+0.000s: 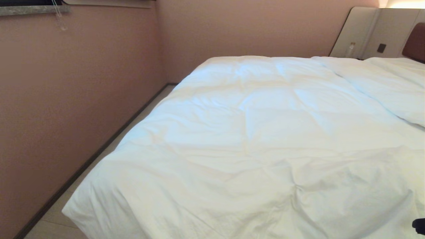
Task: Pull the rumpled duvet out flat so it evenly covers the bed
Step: Flatten the corners of the folded blanket
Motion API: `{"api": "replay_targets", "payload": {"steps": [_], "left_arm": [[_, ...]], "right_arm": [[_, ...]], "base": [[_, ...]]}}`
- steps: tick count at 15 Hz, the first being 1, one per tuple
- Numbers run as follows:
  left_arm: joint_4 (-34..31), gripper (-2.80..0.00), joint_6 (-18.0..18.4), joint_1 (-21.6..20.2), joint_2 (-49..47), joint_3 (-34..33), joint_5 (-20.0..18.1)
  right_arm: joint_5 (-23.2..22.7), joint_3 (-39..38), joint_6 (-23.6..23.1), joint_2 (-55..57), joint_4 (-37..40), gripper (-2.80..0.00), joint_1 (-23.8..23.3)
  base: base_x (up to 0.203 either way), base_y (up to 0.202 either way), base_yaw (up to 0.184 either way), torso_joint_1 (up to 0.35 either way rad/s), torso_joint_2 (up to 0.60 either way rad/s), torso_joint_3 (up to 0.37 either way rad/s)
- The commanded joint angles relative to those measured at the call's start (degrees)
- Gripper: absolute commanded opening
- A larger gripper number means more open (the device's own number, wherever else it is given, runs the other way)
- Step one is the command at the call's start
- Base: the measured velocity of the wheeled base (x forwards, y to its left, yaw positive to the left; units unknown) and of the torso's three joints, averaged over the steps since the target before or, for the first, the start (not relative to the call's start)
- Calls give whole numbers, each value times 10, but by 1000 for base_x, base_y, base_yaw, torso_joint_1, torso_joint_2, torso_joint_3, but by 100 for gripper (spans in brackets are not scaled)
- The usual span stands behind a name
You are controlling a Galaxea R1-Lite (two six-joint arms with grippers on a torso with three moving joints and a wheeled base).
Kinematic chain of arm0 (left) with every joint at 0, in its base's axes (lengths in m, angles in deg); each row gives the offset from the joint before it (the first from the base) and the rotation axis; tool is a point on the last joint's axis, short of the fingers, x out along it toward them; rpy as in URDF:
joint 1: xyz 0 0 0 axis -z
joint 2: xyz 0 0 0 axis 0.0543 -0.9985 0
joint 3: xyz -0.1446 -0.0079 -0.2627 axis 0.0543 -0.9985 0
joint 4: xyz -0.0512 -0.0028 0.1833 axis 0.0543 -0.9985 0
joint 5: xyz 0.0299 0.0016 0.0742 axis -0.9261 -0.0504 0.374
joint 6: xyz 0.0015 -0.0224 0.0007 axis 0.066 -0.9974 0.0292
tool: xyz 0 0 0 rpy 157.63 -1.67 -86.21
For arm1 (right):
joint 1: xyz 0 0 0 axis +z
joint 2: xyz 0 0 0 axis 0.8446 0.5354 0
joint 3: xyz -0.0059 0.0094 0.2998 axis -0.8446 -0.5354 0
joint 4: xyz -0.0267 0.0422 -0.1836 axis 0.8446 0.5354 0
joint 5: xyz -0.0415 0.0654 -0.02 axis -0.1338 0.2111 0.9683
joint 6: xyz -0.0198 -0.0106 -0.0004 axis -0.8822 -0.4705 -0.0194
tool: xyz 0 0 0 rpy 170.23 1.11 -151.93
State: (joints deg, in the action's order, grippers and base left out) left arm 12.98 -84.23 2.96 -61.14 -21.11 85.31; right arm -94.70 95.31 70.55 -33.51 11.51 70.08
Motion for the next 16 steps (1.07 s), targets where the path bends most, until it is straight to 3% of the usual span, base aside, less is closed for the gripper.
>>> {"api": "replay_targets", "payload": {"steps": [1,10,16], "left_arm": [[0,-280,-1,0,0,0,1],[1,-280,-2,0,0,0,0],[1,-280,-3,0,0,0,1]], "right_arm": [[-1,-6,7,-19,5,-280,1],[-1,-35,16,-69,24,-280,1],[7,-68,5,-99,43,-280,1]], "base": [[0,0,0,0,0,0],[-178,0,0,1,2,2],[-11,0,0,-1,0,1]]}}
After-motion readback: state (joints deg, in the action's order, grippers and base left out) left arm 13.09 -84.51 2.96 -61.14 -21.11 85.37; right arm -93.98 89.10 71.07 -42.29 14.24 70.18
